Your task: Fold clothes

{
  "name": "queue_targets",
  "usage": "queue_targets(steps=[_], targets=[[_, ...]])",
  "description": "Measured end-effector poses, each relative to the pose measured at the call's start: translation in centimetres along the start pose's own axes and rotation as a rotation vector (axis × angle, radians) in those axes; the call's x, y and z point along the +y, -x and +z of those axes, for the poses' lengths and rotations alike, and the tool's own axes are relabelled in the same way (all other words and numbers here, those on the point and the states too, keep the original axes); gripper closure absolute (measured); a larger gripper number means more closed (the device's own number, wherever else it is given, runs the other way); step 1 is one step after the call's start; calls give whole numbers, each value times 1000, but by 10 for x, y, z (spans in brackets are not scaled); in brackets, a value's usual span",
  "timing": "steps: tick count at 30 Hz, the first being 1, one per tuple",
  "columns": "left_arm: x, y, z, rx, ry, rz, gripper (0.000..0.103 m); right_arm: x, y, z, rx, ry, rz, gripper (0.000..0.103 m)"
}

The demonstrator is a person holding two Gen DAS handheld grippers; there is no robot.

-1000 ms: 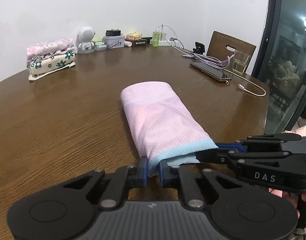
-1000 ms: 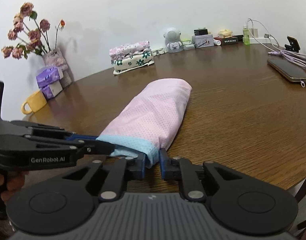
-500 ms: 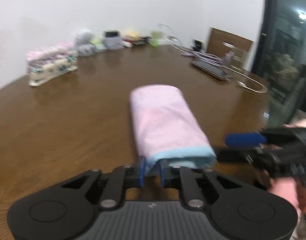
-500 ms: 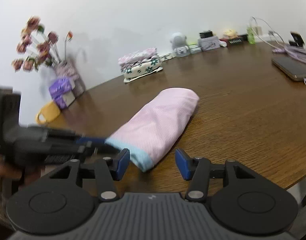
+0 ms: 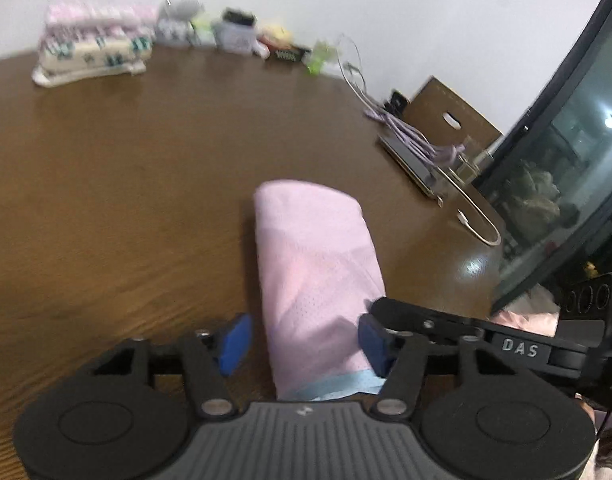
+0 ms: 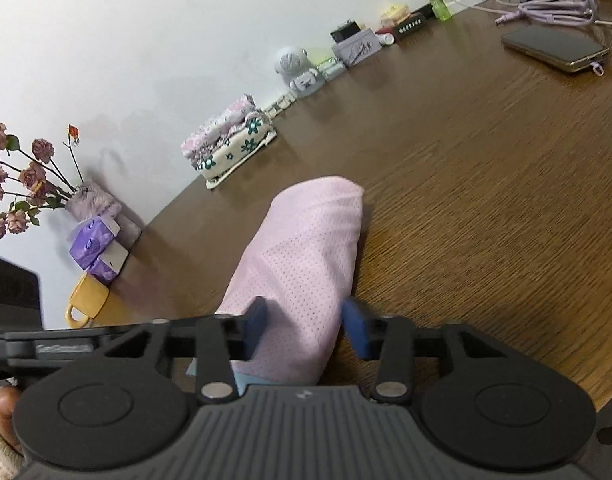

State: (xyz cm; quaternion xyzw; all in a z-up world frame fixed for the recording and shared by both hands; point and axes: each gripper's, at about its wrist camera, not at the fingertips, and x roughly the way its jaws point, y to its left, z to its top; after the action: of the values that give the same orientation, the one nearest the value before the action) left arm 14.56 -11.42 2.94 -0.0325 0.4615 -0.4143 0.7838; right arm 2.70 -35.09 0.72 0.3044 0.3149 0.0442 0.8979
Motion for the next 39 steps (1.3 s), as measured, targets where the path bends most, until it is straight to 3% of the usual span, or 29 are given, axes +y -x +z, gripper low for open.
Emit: queue_targets(steps=[1,3,5,7,8,9,10,11,13,14,15,16,17,20,22,26,28,36,38,39], targets=[[2,-1,2,4,6,-7,77,1,0,0,-1,-2,-3,78],[6,-2,6,5,19,-18,77,2,1,-1,-3,-5,-10,78],[9,-3,10,7,32,-29,72,0,2,2,-11,-35,-9,63],[13,-4,14,8,45,-41,46,0,2,5,-21,-49,-17,58],[15,-5,16,9,52,-46,47,1,1,6,-25,-47,-26,59],[17,-6,18,9,58,-52,52,2,-1,7,-24,-45,-28,70],[18,-8,20,18,62,-58,70,3,-2,7,-18,-40,-27,79],[19,-11,22,29,66,-64,77,4,-4,8,-12,-34,-27,79],[21,-16,26,50,73,-76,77,7,-5,9,-8,-24,-41,73],[21,-19,27,60,77,-82,74,7,-5,10,-11,-26,-44,67],[23,-19,30,58,88,-84,62,7,-6,12,-17,-26,-51,55],[24,-20,33,53,100,-86,44,7,-6,13,-22,-26,-57,55],[25,-20,35,40,109,-77,43,7,-8,15,-24,-21,-64,55],[24,-24,42,15,88,-40,50,8,-13,18,-19,-3,-69,67],[23,-30,44,34,74,-49,82,11,-15,19,-11,11,-66,73],[23,-35,47,47,68,-62,79,12,-17,22,-17,25,-82,65],[25,-34,50,38,85,-61,67,13,-17,24,-27,37,-98,64],[29,-40,60,22,126,-43,53,12,-19,28,-30,36,-97,57],[29,-44,61,30,121,-41,61,8,-20,29,-26,23,-74,62],[28,-46,60,37,113,-41,77,6,-20,30,-16,18,-55,73]])
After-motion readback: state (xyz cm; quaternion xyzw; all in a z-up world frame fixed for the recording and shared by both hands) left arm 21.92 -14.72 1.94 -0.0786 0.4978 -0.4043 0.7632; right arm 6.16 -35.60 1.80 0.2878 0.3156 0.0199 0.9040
